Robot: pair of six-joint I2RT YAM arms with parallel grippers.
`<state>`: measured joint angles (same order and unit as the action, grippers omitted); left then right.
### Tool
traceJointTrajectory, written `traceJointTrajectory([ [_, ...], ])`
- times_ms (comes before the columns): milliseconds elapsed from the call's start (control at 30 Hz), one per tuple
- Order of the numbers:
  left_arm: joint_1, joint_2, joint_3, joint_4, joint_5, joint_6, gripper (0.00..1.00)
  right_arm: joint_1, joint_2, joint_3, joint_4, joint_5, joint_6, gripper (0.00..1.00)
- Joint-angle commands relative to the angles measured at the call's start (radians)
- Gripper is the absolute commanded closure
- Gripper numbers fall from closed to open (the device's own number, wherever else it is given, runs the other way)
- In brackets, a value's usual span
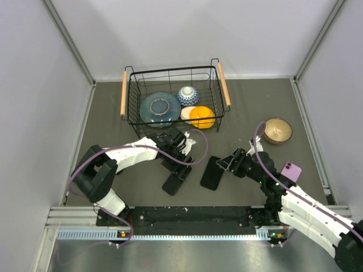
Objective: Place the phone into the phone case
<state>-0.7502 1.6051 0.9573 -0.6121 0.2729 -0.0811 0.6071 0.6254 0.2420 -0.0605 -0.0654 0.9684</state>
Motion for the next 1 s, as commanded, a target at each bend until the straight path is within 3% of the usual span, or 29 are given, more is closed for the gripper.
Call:
traceJointTrajectory([
  [0, 0.000, -0.079, -0.011, 0.107, 0.146, -0.077, 0.43, 0.045, 0.077, -0.010, 0.278, -0.031, 0.136, 0.39],
  [167, 0.000, -0.093, -0.011, 0.146, 0.186, -0.123, 0.44, 0.135, 0.256, 0.035, 0.337, 0.050, 0.181, 0.40],
  [400, 0.000, -0.109, -0.032, 0.184, 0.221, -0.134, 0.44, 0.204, 0.473, 0.134, 0.424, 0.015, 0.191, 0.45],
  [967, 0.000, -0.112, -0.049, 0.215, 0.261, -0.135, 0.44, 0.306, 0.654, 0.224, 0.412, 0.032, 0.187, 0.64],
])
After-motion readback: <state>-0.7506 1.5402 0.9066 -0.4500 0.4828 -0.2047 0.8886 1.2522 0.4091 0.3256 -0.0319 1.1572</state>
